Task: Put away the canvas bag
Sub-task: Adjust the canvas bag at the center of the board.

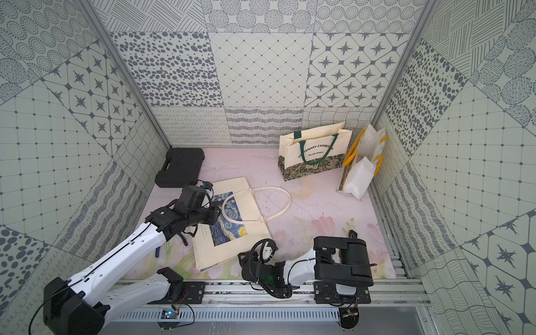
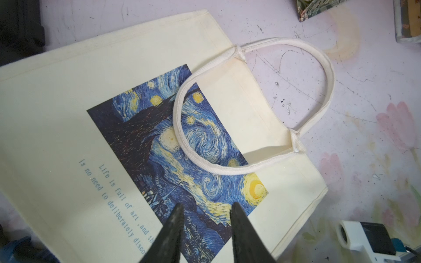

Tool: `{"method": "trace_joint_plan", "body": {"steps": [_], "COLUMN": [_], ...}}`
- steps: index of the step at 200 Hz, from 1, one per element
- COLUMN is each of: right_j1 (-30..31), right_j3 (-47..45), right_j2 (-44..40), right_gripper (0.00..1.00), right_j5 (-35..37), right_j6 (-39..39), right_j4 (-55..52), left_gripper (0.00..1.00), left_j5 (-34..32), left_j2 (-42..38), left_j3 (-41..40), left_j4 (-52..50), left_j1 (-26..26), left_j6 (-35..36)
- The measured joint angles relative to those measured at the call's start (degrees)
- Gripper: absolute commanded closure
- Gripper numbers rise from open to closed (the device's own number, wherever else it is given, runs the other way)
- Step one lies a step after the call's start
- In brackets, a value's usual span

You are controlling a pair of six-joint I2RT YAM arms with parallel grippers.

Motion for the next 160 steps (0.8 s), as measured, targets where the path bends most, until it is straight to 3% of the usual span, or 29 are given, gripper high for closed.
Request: {"method": "trace_joint_plan", "body": {"steps": [109,160], "right_j1": [-2.6,-3.7], "right_j3": [0.0,0.0], "right_j2": [4.5,4.6], "right_gripper": [0.75,0.99], "right_j5": [0.3,0.2], "right_j6": [0.2,0.2], "right_j4": [7.2,8.4], "left_gripper": [0.64,0.64], "left_j5": [0.7,1.2], "left_j2": [0.0,0.0], "left_j3": [-0.2,-0.2], "left_j4": [0.0,0.0], "left_j1": [0.0,0.0], "left_j6": [0.0,0.1]}}
